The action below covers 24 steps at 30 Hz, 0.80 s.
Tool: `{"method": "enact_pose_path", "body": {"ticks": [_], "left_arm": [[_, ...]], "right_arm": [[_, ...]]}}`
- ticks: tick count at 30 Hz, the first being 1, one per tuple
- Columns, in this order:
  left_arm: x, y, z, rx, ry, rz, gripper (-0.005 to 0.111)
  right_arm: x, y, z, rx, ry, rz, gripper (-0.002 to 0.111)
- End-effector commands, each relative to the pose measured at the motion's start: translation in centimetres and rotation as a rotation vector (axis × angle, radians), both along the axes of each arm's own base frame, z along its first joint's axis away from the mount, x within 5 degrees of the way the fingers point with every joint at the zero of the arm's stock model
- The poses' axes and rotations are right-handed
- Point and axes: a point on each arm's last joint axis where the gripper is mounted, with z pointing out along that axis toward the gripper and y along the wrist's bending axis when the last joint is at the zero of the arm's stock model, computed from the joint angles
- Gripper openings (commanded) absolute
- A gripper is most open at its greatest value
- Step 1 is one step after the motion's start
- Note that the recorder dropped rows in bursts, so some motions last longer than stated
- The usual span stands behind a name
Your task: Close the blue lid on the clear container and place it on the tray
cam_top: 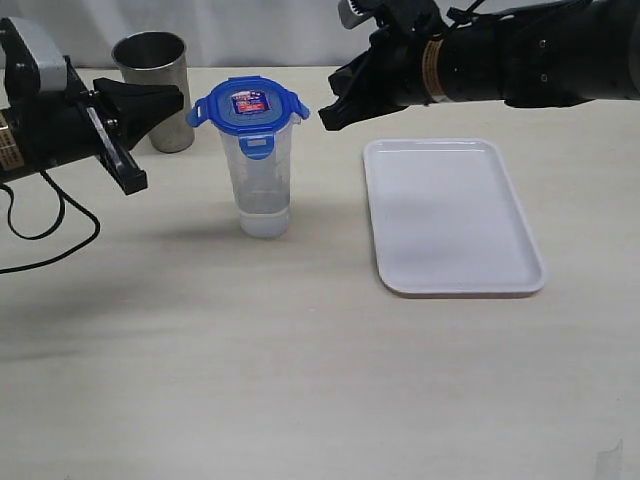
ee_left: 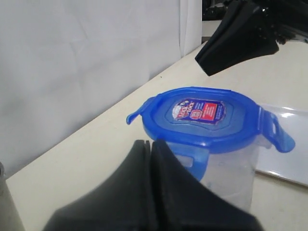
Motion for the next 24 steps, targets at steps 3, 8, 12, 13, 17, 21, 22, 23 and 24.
{"method": "enact_pose_path", "body": {"ticks": [3, 8, 12, 13, 17, 21, 22, 23, 24], "left_arm": [[0.0, -0.1, 0.1, -0.013, 0.018, -0.008, 0.000], [-0.2, -0.8, -0.2, 0.000, 0.042, -0.033, 0.000], [0.0, -1.1, -0.5, 0.051, 0.032, -0.001, 0.000], [0.2, -0.9, -0.6, 0.056, 0.042, 0.023, 0.000], [0.1, -0.9, -0.4, 0.039, 0.029, 0.017, 0.000], [0.2, -0.9, -0.2, 0.025, 0.023, 0.032, 0.000], [0.2, -0.9, -0.2, 0.025, 0.023, 0.032, 0.000], [0.2, -0.9, -0.2, 0.025, 0.023, 0.032, 0.000], [0.2, -0.9, -0.3, 0.026, 0.023, 0.030, 0.000]], "right_arm": [[-0.3, 0.1, 0.2, 0.010, 0.006, 0.015, 0.004], [-0.4, 0.3, 0.2, 0.017, 0.007, 0.037, 0.004], [-0.4, 0.3, 0.2, 0.017, 0.007, 0.041, 0.004], [-0.4, 0.3, 0.2, 0.017, 0.007, 0.041, 0.004], [-0.5, 0.4, 0.2, 0.024, 0.010, 0.053, 0.004], [-0.7, 0.7, 0.2, 0.040, 0.016, 0.082, 0.004], [-0.7, 0.7, 0.2, 0.040, 0.016, 0.082, 0.004], [-0.7, 0.7, 0.2, 0.040, 0.016, 0.082, 0.004], [-0.7, 0.7, 0.2, 0.040, 0.016, 0.082, 0.004]]}}
